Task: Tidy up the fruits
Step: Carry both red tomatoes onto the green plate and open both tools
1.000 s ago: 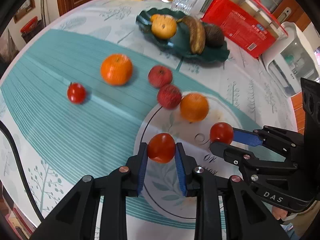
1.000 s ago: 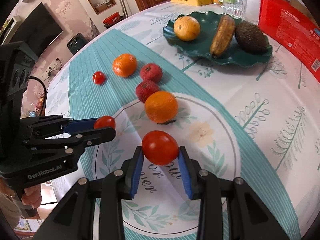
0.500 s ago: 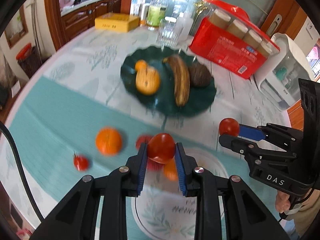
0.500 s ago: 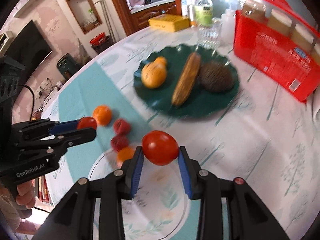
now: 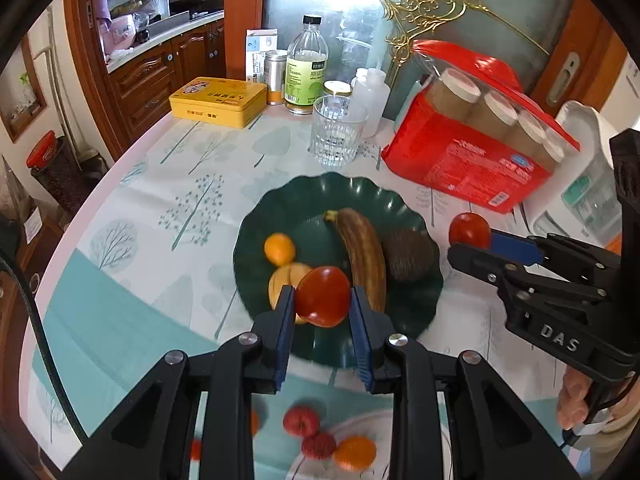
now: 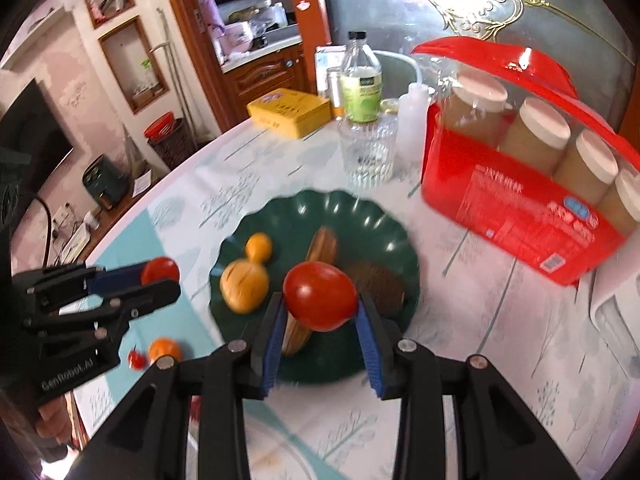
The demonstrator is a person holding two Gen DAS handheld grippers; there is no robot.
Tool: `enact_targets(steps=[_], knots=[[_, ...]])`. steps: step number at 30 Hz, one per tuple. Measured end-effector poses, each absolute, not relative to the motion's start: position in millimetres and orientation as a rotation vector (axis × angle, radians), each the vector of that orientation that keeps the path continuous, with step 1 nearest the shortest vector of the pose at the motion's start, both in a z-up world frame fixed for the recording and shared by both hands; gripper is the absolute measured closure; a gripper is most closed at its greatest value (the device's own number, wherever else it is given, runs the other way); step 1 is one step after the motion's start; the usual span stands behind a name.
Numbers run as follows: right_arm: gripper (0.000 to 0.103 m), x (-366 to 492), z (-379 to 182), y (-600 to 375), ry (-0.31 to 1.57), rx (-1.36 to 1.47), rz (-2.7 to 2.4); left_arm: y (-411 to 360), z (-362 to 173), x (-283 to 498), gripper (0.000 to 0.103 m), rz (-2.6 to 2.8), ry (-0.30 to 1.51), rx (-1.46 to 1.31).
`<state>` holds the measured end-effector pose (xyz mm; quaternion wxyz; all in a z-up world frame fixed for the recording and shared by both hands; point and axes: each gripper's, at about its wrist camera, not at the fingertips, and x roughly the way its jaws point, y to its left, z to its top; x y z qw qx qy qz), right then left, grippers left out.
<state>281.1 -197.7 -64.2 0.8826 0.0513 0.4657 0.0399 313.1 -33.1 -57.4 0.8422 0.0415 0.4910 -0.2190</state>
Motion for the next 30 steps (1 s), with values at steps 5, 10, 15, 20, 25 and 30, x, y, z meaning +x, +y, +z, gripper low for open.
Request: enact_targets(steps=[5, 10, 15, 20, 25, 30], knots=[[0.068, 313, -85, -213, 0.976, 0.137, 0.010, -41, -72, 345, 0.077, -0.448, 1.047, 0.064], [0.068, 335, -107, -225, 0.997, 0.156, -0.023, -48, -96, 372, 0.077, -0.424, 1.075, 0.037], [0.068, 351, -127, -221, 1.018, 0.130, -0.021, -60, -119, 388, 0.077, -0.412, 1.114, 0.033], [0.068, 363, -140, -216, 1.024, 0.114, -0.021, -69, -140, 397, 0.077, -0.405, 1.144, 0.046], [0.067, 369, -149, -209, 1.037, 0.082, -0.018, -73, -147, 399, 0.077, -0.400, 1.155, 0.056], [0.067, 369, -150, -204, 1.034, 0.052, -0.015, -72, -151, 399, 0.077, -0.396, 1.166, 0.055]])
